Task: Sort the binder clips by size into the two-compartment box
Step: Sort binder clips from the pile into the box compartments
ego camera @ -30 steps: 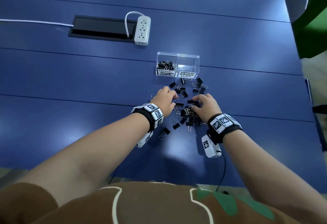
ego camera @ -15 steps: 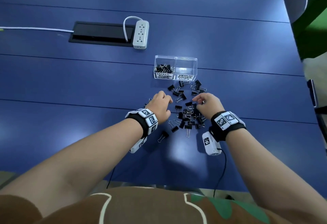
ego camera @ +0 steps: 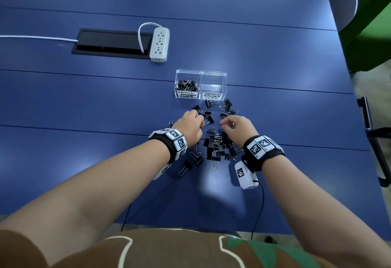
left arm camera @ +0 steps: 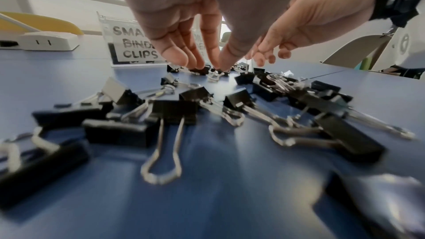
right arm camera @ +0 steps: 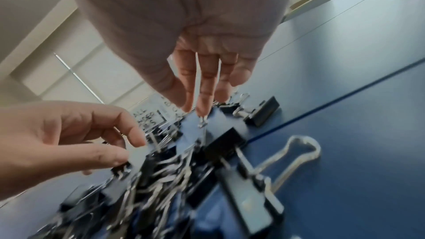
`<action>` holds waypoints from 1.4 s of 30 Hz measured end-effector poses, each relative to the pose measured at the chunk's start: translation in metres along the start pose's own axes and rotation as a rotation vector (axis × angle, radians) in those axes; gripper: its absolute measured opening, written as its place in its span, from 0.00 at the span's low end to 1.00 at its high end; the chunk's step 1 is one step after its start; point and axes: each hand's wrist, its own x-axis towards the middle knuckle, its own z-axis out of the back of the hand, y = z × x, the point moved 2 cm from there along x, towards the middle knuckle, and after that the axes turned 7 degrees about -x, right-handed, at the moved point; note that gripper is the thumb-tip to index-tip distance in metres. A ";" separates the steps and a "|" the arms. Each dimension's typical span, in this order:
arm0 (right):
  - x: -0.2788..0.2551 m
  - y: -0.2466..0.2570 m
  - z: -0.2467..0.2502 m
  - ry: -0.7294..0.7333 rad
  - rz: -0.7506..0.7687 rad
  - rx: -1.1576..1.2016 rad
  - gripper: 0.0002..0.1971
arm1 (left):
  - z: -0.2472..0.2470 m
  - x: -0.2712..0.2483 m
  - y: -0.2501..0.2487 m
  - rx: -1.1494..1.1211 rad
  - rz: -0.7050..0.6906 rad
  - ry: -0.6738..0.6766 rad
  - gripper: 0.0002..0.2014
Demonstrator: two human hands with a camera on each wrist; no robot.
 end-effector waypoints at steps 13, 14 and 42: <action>0.038 0.003 0.008 0.073 0.128 -0.345 0.22 | 0.014 0.045 -0.012 0.183 -0.055 0.072 0.20; 0.039 0.003 0.006 0.082 0.129 -0.358 0.21 | 0.013 0.045 -0.010 0.194 -0.060 0.064 0.18; 0.094 0.116 0.024 -0.121 0.127 0.016 0.10 | 0.072 0.014 0.028 -0.465 0.280 -0.276 0.06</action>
